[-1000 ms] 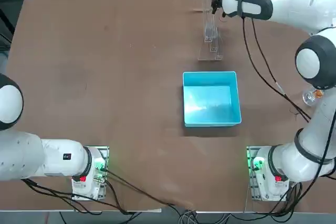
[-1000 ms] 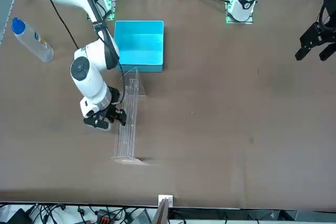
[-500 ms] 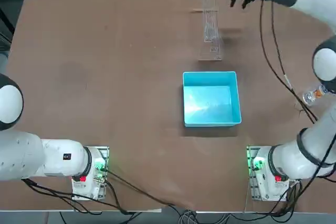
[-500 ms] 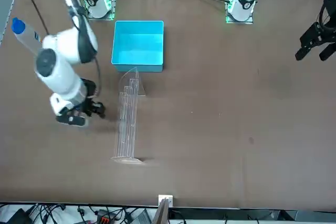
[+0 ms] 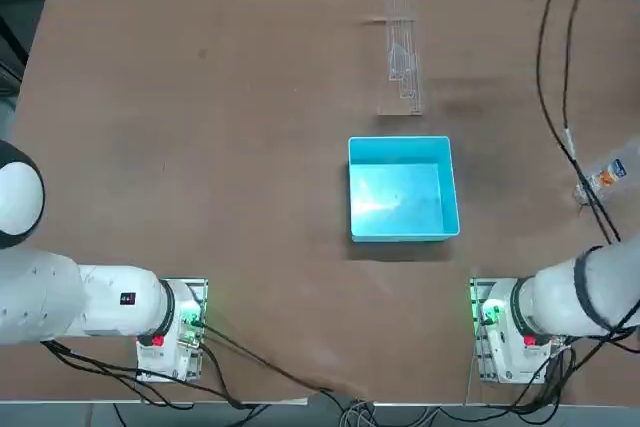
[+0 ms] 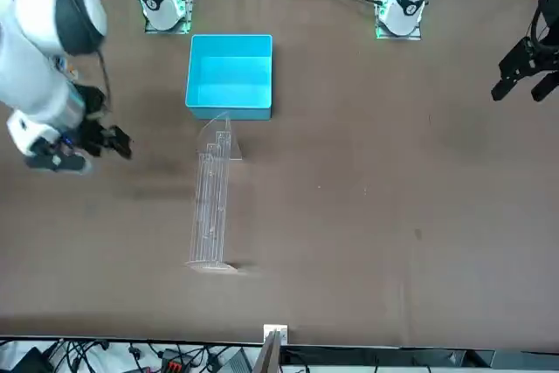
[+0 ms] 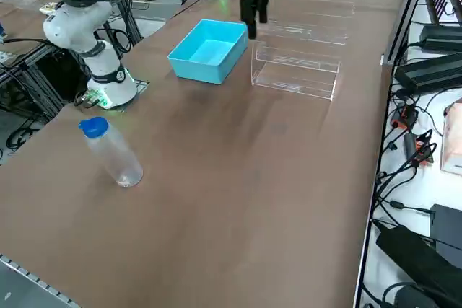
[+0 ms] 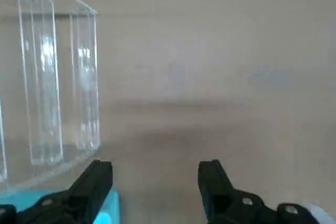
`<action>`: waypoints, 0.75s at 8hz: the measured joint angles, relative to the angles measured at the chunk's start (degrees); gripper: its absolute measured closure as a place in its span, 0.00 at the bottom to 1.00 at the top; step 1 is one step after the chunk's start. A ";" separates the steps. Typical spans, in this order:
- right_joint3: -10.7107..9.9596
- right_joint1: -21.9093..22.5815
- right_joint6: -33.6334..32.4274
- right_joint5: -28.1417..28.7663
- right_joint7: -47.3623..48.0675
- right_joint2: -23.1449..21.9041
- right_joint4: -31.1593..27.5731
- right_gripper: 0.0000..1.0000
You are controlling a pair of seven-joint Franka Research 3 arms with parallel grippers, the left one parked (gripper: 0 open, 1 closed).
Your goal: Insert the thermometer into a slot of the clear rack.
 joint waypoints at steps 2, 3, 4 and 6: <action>-0.08 -2.52 -6.09 0.04 -4.45 -4.54 0.63 0.00; -0.34 -2.89 -9.77 0.04 -4.74 -5.51 2.32 0.00; -1.01 -2.90 -13.14 0.05 -4.84 -5.87 4.40 0.00; -2.21 -2.85 -15.46 0.06 -5.48 -6.79 5.37 0.00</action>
